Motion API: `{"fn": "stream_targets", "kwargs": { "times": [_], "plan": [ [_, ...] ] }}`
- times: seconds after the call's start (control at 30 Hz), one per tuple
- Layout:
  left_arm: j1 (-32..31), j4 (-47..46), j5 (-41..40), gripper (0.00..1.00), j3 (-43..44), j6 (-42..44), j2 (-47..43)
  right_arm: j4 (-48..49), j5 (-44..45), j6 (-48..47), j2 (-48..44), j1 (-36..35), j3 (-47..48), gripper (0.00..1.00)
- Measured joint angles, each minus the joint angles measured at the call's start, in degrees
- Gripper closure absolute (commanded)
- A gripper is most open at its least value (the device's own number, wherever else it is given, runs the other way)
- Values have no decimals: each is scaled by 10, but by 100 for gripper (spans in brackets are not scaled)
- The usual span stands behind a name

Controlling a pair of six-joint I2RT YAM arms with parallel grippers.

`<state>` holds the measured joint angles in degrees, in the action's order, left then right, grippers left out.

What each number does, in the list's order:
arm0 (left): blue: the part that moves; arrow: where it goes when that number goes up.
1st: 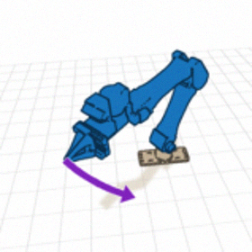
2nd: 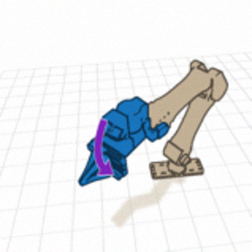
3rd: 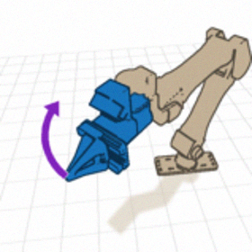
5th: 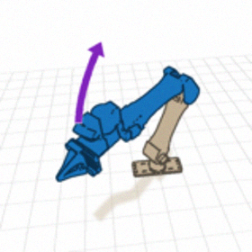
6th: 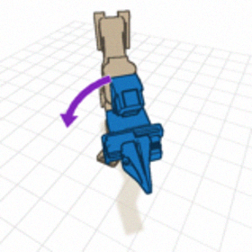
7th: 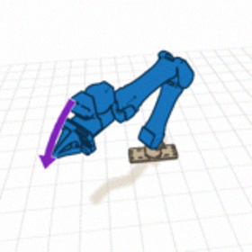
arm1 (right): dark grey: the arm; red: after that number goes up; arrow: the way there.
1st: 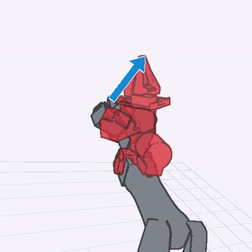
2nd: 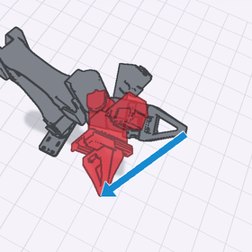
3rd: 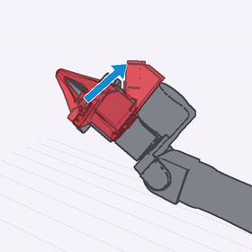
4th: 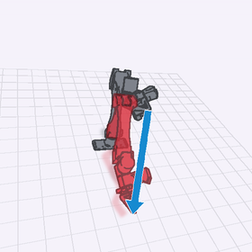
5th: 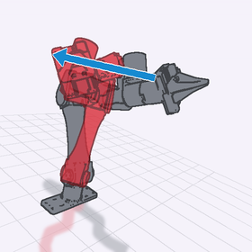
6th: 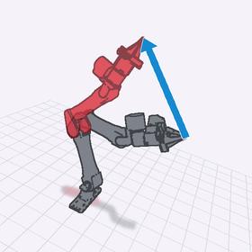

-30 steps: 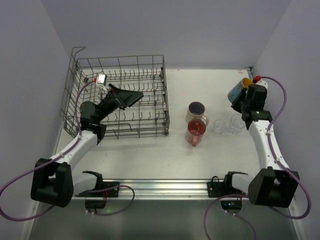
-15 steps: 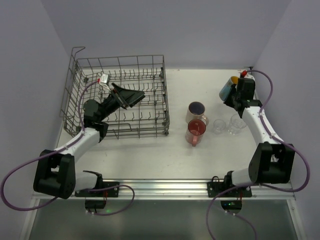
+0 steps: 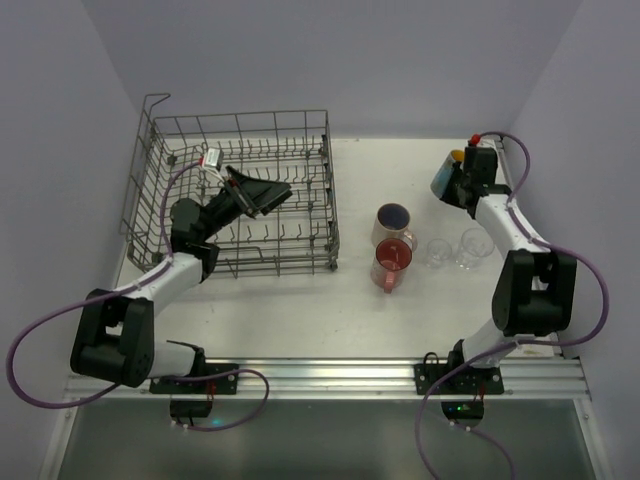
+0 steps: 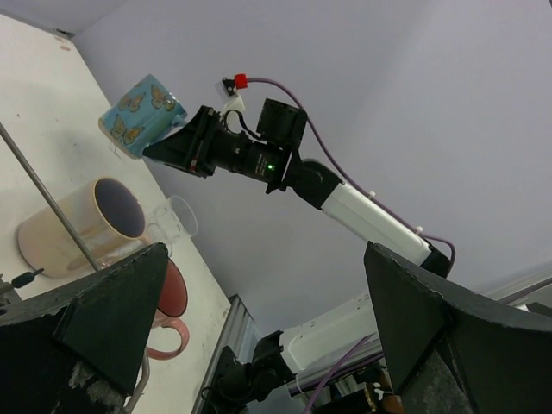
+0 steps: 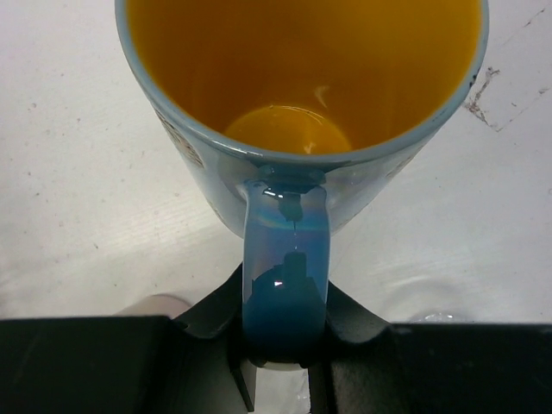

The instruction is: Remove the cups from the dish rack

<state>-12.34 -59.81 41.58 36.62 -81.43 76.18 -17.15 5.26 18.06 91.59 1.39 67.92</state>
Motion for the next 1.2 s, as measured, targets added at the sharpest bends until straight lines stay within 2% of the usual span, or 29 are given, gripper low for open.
{"fn": "stream_targets", "kwargs": {
  "times": [0.73, 1.2],
  "plan": [
    [0, -67, 7, 0, -10, -31, 55, 1, 16, -21, 112, -11, 38, 100],
    [0, -98, 17, 0, -19, -48, 65, -5, 38, -14, 124, -33, 48, 100]
  ]
}}
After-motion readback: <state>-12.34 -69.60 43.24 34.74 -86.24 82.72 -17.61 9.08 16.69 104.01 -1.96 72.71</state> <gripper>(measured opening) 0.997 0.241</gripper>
